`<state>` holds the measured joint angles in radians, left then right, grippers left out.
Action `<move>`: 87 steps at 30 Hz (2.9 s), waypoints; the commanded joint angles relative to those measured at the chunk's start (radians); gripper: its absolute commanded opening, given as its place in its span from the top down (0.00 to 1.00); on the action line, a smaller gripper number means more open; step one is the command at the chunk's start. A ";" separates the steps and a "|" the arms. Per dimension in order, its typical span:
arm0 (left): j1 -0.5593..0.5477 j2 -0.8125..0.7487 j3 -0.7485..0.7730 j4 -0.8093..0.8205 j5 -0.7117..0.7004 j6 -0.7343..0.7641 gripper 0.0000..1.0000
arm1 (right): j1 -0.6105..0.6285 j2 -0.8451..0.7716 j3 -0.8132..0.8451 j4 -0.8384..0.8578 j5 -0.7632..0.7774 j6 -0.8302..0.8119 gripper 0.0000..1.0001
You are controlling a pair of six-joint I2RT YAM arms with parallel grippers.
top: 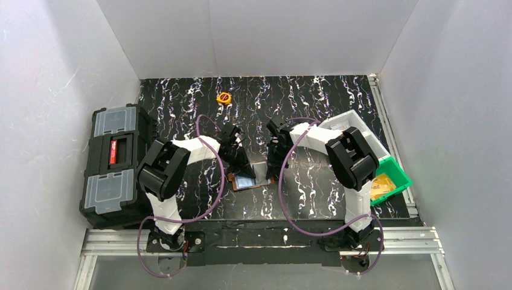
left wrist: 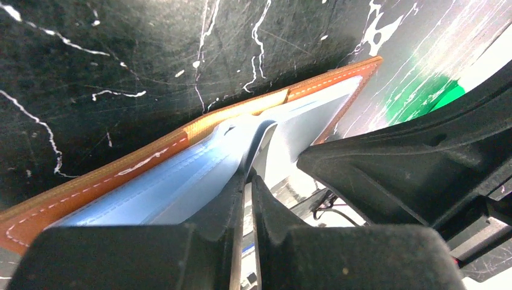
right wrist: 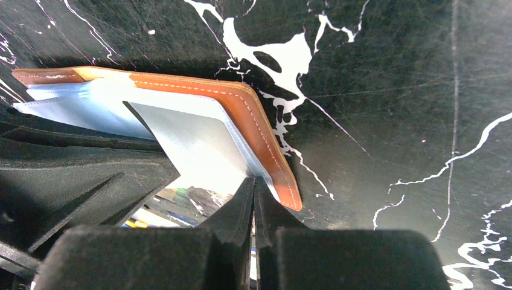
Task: Take the credit cards out of the card holder
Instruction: Remove the credit card from the card holder.
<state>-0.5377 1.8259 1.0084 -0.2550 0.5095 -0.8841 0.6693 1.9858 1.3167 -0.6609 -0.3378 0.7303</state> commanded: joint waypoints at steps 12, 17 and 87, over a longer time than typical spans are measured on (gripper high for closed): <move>0.007 -0.058 -0.030 -0.011 -0.002 -0.013 1.00 | 0.007 0.054 -0.049 0.076 0.046 0.040 0.96; 0.036 -0.079 -0.043 -0.036 -0.019 0.014 1.00 | -0.018 0.047 -0.075 0.075 0.059 0.050 0.97; 0.176 -0.163 -0.145 -0.068 0.092 0.078 1.00 | -0.004 -0.088 -0.004 0.226 -0.188 -0.019 0.53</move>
<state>-0.3679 1.6737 0.8631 -0.3225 0.5533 -0.7948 0.6376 1.8835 1.2751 -0.4988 -0.4255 0.7258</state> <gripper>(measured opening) 0.007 0.471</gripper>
